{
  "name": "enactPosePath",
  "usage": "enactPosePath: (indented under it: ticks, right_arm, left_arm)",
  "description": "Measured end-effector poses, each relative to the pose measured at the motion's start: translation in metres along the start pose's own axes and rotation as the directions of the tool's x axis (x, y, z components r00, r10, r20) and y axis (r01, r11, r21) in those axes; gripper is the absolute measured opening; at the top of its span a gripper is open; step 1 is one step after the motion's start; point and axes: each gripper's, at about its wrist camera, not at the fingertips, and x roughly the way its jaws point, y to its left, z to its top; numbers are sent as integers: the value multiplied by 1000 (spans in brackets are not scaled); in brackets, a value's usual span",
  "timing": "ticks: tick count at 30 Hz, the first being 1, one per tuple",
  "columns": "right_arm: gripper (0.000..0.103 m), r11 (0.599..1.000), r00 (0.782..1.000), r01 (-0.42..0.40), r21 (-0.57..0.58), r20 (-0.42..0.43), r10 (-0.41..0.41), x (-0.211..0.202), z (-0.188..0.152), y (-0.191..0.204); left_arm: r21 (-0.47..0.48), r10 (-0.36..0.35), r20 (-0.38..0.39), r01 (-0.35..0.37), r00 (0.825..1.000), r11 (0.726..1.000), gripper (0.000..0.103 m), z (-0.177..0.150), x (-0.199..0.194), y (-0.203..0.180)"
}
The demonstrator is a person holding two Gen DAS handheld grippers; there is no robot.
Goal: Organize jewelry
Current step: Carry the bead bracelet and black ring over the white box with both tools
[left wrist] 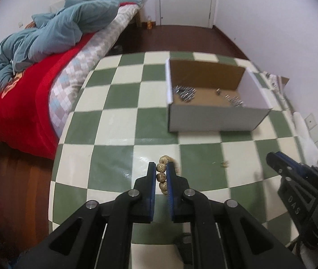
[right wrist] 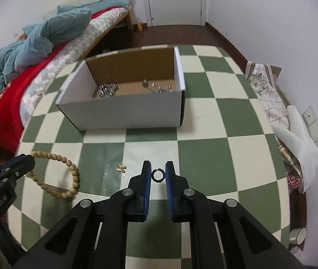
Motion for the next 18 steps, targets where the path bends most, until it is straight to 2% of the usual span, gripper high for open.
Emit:
enactPosePath:
  ticks: [8, 13, 18]
  right_arm:
    - [13, 1000, 996, -26, 6, 81, 25, -46, 24, -2]
    - [13, 1000, 990, -29, 5, 135, 28, -65, 53, -2]
    - [13, 1000, 986, -14, 1, 169, 14, -68, 86, -3]
  left_arm:
    - [7, -27, 98, 26, 995, 1000, 6, 30, -40, -13]
    - [9, -29, 174, 27, 984, 1000, 6, 65, -59, -17]
    - [5, -21, 233, 21, 972, 1000, 6, 102, -64, -17]
